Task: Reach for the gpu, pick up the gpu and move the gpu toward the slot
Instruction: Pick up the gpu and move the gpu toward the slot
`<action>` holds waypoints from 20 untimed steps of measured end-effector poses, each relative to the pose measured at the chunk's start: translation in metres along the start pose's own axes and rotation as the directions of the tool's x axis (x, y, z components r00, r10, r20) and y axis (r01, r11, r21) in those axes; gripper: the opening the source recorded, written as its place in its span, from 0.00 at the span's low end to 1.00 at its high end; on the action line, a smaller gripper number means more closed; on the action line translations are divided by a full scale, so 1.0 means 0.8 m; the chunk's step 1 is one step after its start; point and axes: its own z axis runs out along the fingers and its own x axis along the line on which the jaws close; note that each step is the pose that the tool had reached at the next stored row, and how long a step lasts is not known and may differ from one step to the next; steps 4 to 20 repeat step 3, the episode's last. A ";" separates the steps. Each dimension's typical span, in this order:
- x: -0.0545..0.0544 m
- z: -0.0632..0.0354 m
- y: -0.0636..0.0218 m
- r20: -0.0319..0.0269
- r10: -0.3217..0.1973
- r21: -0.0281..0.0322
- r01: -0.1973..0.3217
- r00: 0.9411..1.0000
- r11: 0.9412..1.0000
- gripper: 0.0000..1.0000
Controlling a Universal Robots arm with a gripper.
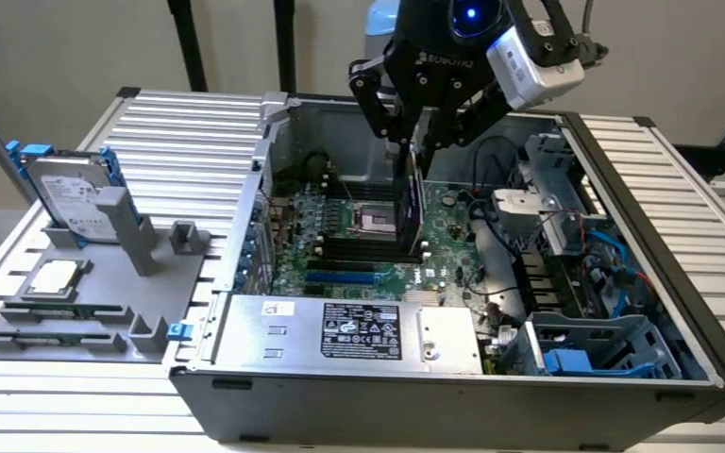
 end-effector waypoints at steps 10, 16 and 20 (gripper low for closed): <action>0.000 0.000 0.000 0.000 0.000 0.000 0.000 1.000 1.000 0.26; 0.000 0.000 0.000 0.000 0.000 0.000 0.000 1.000 1.000 0.26; 0.000 0.000 0.000 0.000 0.000 0.000 0.000 1.000 1.000 0.26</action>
